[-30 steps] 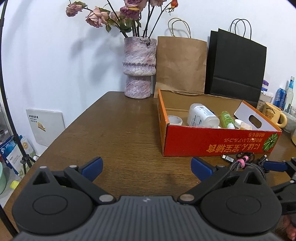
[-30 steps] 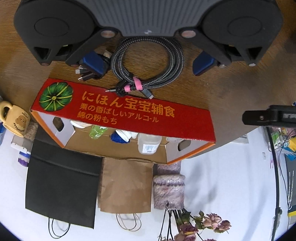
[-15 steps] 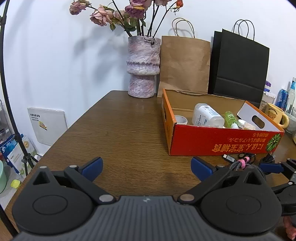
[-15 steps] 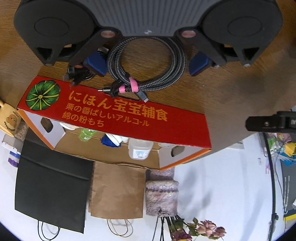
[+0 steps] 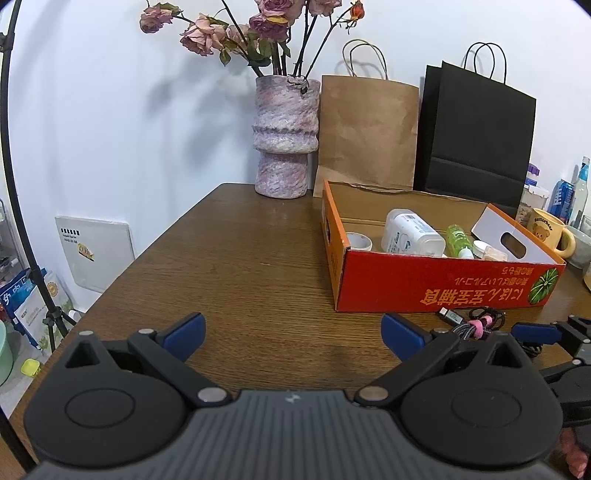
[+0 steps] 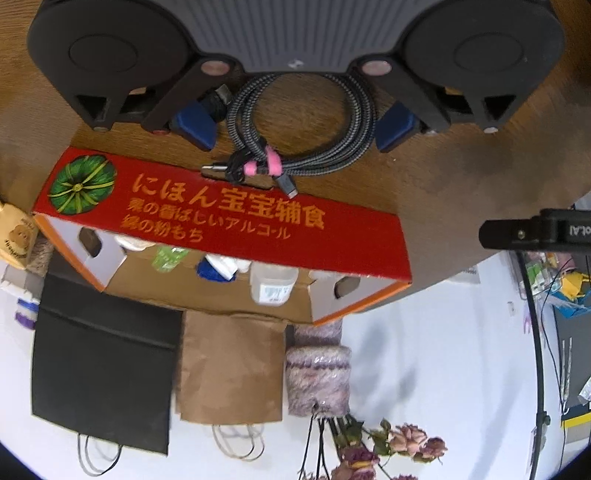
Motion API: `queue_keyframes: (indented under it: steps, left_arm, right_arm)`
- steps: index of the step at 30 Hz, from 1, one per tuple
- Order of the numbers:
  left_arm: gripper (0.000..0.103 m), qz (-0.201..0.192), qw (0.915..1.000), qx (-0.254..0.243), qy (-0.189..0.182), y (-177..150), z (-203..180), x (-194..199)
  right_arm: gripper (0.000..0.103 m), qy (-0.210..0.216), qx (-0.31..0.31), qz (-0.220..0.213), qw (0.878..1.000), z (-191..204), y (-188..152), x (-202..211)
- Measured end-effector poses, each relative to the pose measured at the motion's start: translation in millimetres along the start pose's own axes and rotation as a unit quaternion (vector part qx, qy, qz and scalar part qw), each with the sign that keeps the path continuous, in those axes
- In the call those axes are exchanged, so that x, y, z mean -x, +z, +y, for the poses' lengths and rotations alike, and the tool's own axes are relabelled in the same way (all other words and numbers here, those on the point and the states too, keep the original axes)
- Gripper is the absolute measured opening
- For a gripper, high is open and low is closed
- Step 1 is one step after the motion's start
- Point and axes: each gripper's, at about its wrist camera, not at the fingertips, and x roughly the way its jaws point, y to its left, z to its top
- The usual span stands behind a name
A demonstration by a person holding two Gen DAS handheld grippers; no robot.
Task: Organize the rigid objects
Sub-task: 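Grasp the braided cable with the right gripper while the left grasps the short black cable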
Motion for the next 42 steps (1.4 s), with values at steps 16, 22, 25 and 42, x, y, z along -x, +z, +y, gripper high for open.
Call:
queue_keyframes:
  steps: [16,22,25,42]
  left_arm:
    - [0.103,0.003,1.0000,0.003,0.002,-0.2,0.0,-0.2]
    - [0.103,0.005,1.0000,0.003,0.002,-0.5,1.0,-1.9]
    - [0.103,0.005,1.0000,0.002,0.002,-0.7,0.8,-1.9]
    - [0.103,0.001,0.9999,-0.003,0.013,-3.7,-4.5,-5.4]
  right_arm:
    - [0.103,0.005,-0.003,0.046,0.999,7.4,3.9,-25.1]
    - [0.093,0.003,-0.009,0.037,0.999,5.5,3.3,-22.4]
    - [0.091,0.002,-0.006,0.035,0.999,6.3,2.6,-20.3]
    - [0.089,-0.020,0.012,-0.026,0.999,8.0,2.4,13.1]
